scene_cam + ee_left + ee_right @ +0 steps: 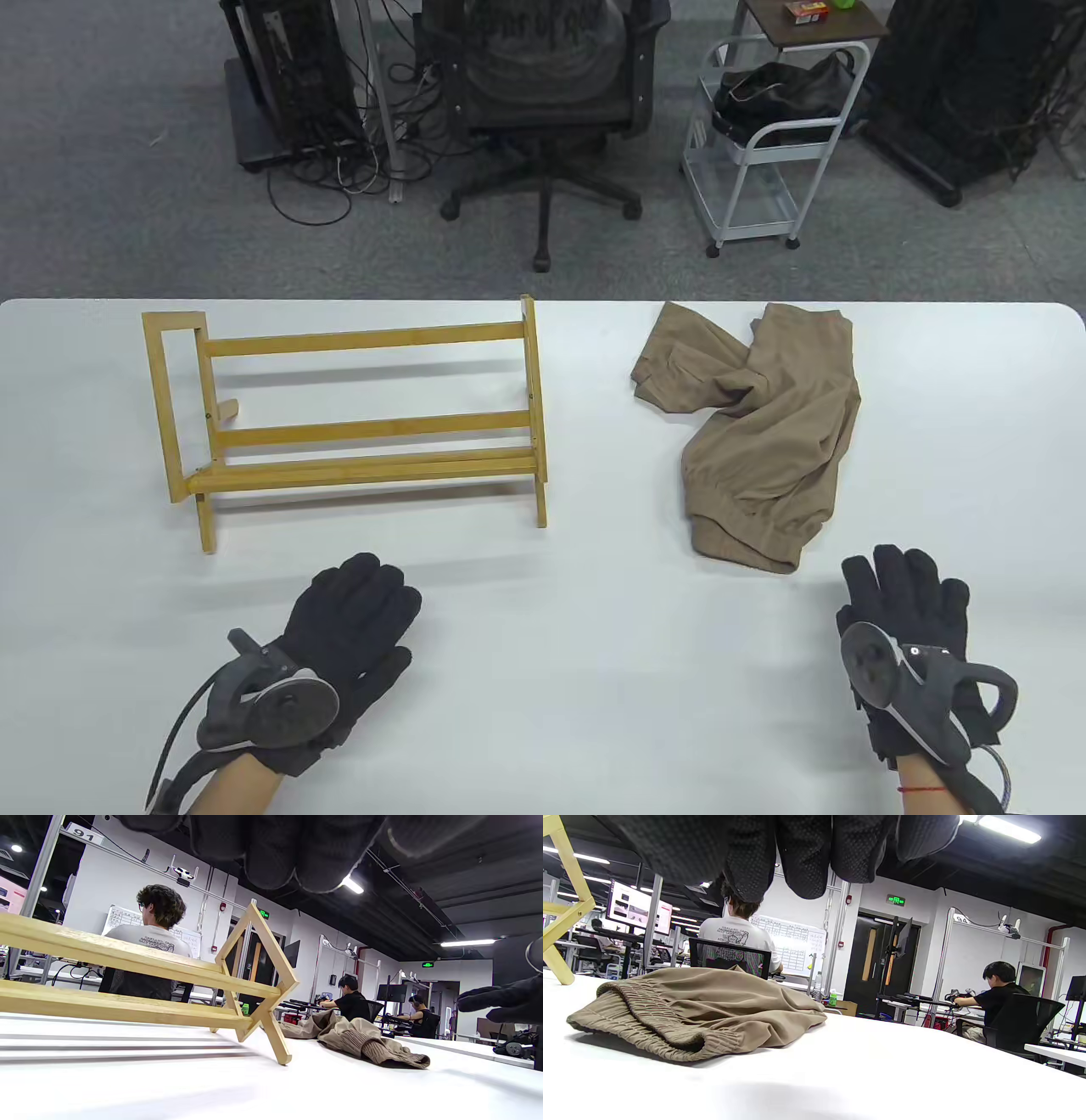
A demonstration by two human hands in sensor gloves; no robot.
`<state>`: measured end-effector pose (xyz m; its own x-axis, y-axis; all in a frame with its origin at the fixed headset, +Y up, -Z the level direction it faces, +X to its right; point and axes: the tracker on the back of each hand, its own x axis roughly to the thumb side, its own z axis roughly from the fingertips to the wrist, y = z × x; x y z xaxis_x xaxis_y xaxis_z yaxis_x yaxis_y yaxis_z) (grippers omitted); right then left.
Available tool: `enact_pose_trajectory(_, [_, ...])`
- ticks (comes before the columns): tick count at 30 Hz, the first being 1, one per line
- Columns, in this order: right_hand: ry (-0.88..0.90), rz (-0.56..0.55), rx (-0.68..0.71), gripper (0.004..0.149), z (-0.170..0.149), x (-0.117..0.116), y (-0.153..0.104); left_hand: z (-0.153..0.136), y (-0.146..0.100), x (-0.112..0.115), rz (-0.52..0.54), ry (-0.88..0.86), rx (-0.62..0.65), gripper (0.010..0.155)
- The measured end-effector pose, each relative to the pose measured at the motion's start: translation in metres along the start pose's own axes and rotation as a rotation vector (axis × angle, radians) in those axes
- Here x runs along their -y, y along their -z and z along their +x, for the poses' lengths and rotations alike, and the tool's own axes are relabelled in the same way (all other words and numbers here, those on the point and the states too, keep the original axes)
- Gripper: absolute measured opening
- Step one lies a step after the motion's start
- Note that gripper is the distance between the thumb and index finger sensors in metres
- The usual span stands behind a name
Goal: Hang shorts on book rack
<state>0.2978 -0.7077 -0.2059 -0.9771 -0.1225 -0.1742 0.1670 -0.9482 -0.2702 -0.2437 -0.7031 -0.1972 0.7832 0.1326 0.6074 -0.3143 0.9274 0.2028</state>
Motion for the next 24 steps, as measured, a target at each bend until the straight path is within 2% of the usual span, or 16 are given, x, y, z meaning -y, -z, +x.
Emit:
enact_pose_trajectory(12, [0.022,0.018,0.005,0.056,0.003,0.000,0.005,0.000,0.000,0.000,-0.003,-0.003,-0.005,0.060])
enact_pose_trajectory(17, [0.007,-0.010,0.057,0.057,0.017,0.013,0.011,0.000,0.001,0.000,0.004,-0.008,-0.001,0.060])
enact_pose_trajectory(24, [0.004,-0.022,0.092,0.060,0.050,0.029,0.035,0.000,0.002,0.000,0.000,-0.014,-0.004,0.060])
